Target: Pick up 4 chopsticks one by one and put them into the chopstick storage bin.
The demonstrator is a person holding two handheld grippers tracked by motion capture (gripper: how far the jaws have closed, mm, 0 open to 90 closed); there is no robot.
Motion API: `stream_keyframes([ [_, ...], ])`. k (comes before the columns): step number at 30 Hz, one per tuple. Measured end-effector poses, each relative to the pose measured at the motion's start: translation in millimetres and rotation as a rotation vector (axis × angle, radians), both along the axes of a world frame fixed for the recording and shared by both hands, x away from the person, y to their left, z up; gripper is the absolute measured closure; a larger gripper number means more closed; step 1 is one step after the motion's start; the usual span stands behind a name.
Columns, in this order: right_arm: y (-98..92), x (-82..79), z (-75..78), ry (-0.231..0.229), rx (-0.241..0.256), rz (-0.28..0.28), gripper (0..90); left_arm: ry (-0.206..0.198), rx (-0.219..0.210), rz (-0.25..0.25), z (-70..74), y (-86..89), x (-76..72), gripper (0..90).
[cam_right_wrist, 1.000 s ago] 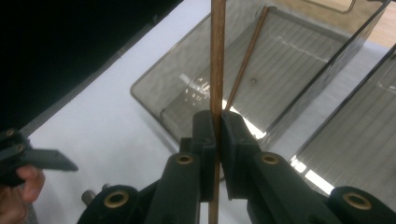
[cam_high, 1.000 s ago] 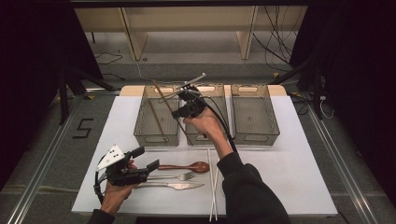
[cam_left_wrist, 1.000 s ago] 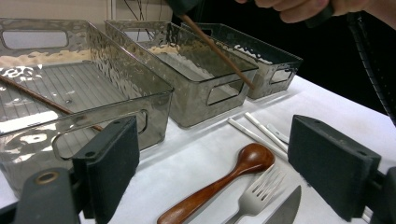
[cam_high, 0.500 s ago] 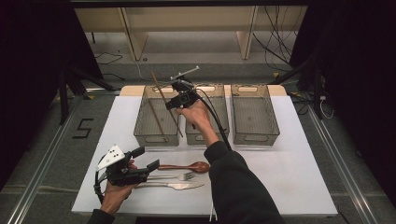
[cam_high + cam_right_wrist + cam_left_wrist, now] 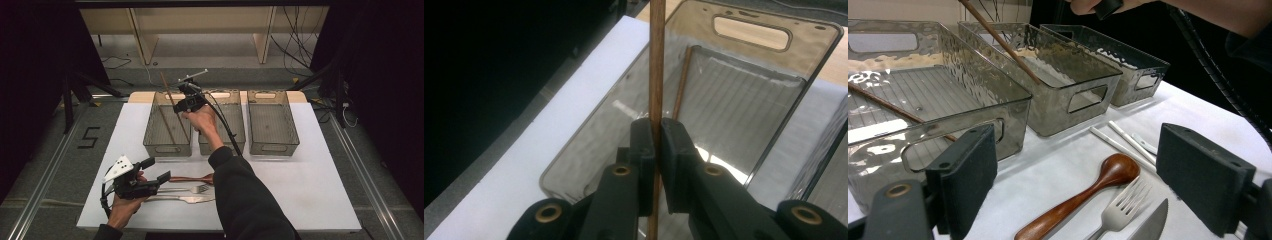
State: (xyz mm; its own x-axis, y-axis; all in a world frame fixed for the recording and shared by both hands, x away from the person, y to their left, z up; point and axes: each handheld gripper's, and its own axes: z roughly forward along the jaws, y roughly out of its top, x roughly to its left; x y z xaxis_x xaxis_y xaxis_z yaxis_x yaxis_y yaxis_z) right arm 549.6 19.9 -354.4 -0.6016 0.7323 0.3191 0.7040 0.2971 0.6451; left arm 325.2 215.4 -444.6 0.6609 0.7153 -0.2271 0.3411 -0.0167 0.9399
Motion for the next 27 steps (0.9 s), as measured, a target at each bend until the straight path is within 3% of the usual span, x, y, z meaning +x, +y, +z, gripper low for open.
stream_keyframes([
  [6,3.4,3.0,-4.3,-0.005,0.006,-0.002,85.3,0.001,0.001,-0.002,-0.1,-0.3,0.4,16.5],
  [27,14.8,5.4,-23.0,-0.002,-0.049,-0.03,85.1,-0.001,-0.002,-0.004,0.3,-0.5,0.2,16.4],
])
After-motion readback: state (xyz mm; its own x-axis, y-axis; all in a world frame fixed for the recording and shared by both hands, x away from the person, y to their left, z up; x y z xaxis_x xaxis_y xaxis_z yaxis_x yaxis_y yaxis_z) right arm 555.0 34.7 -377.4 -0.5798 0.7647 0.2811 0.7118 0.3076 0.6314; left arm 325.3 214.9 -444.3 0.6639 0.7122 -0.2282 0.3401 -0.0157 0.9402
